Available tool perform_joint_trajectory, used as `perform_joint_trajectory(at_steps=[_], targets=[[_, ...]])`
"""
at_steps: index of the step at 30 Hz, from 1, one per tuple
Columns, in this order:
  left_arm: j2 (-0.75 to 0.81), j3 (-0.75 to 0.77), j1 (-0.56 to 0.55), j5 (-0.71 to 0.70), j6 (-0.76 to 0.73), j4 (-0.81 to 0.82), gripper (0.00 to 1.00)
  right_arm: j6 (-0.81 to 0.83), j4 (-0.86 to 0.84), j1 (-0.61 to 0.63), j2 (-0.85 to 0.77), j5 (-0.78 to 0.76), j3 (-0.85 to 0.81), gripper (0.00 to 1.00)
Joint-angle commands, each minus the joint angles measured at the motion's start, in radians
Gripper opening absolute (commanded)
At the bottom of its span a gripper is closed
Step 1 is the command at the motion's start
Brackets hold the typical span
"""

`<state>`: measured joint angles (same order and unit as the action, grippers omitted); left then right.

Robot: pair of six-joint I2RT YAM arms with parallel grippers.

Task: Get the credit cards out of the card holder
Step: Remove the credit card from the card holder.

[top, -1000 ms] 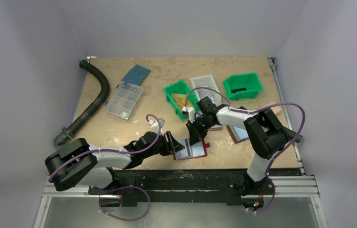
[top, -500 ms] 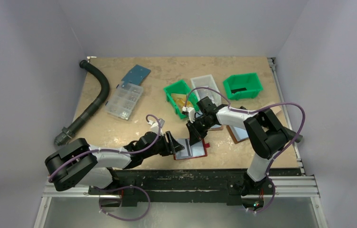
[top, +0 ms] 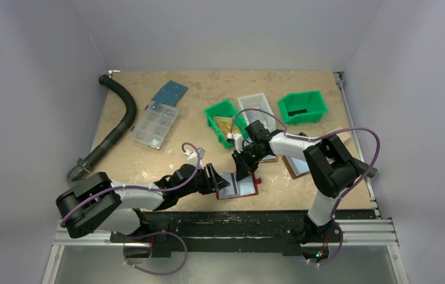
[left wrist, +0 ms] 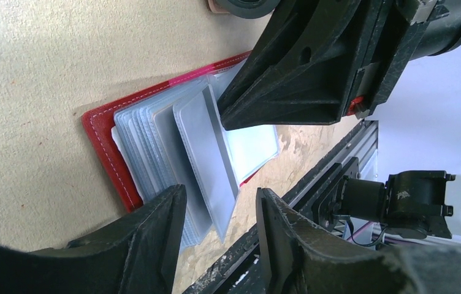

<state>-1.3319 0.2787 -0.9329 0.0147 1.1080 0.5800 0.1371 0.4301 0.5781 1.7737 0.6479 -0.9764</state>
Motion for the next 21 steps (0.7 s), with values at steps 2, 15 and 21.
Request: perform_joint_trajectory(at_steps=[2,15,21], targets=[[0.024,0.03,-0.006,0.002,0.008,0.037,0.48,0.002,-0.006,0.012,0.018,-0.031,-0.019,0.2],[0.023,0.031,-0.008,0.002,0.011,0.039,0.48,0.003,-0.004,0.014,0.018,-0.031,-0.021,0.2],[0.029,0.033,-0.008,0.001,0.01,0.032,0.47,0.004,-0.004,0.014,0.02,-0.033,-0.022,0.2]])
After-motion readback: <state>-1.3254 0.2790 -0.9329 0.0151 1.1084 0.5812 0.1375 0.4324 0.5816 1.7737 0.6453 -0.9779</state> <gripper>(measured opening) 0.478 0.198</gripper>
